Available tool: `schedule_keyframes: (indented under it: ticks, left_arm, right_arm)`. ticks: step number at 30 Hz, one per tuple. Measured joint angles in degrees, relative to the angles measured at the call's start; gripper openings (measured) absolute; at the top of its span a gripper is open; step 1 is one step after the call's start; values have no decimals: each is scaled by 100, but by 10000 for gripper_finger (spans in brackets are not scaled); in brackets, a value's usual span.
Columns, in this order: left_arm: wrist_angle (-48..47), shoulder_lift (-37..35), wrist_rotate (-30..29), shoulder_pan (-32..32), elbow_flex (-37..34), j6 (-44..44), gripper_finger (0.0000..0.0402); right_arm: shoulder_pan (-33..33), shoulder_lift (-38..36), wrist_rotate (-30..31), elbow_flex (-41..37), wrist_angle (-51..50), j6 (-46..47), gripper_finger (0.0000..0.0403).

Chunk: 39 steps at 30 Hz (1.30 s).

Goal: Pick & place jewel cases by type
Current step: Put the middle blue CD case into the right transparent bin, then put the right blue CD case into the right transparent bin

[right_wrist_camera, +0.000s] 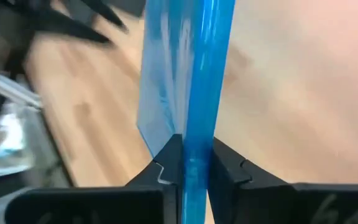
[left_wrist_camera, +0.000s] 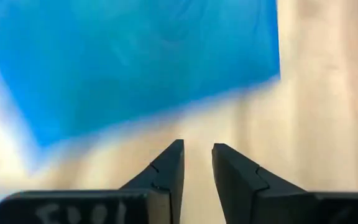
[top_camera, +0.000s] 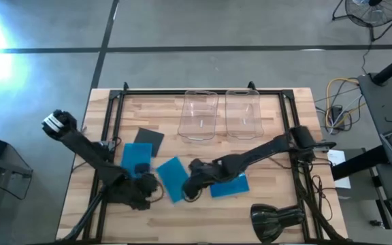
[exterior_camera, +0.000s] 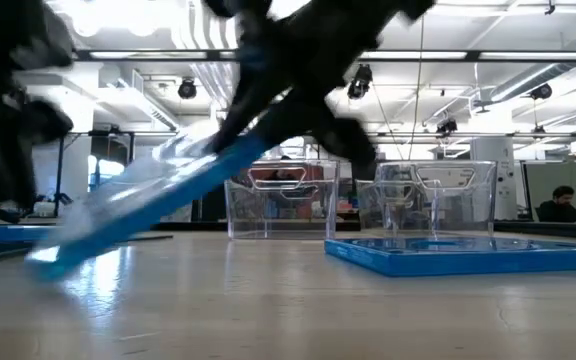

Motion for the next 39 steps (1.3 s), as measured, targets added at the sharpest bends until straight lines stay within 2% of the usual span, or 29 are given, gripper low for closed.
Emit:
schedule_keyframes:
  ticks: [2,4,6,8,10,12,15,19,21,24,27,30,33,36,39]
  left_arm:
    - [-853,-306,-583,-157,173,-468,66]
    - [-1525,-628,-1138,-228,347,-883,66]
    - [-1870,-926,-1466,-204,454,-1202,66]
    - [-1924,-1170,-1590,-96,462,-1407,66]
    - [-1744,-1371,-1595,58,448,-1502,66]
    - [-1690,-1531,-1572,178,404,-1622,66]
    - [-1649,-1648,-1527,272,400,-1787,66]
    - [-1600,-1703,-1483,269,400,-1934,66]
    - [-1603,-1681,-1464,260,400,-2001,66]
    - [-1601,-1626,-1464,259,400,-2004,66]
    - [-1598,-1574,-1465,259,372,-1927,66]
    - [-1601,-1571,-1455,259,305,-1920,66]
    - [-1591,-1573,-1451,267,245,-1965,66]
    - [-1556,-1573,-1447,307,208,-1959,66]
    - [-1391,-1544,-1448,439,199,-1710,66]
  right_arm:
    - [-26,-575,556,-16,-618,-157,32]
    - [-62,-1300,1476,-6,-1161,-224,32]
    - [-113,-2015,2673,9,-2047,150,32]
    - [-292,-2608,3242,-33,-2982,728,32]
    - [-586,-3015,3234,-246,-3768,1138,33]
    - [-998,-3309,3033,-655,-4125,1443,33]
    - [-1762,-3713,2507,-1346,-4032,1518,35]
    - [-2539,-4088,2366,-2083,-3681,1572,42]
    - [-2950,-4216,1865,-2411,-3110,1236,44]
    - [-3585,-4240,585,-2905,-1871,500,48]
    - [-3946,-4039,-48,-3133,-1670,424,67]
    - [-4045,-3954,-110,-3114,-2395,362,101]
    - [-3923,-4033,247,-2964,-3047,352,142]
    - [-3476,-4250,710,-2658,-3552,307,182]
    - [-2672,-4398,1118,-2356,-3942,107,210]
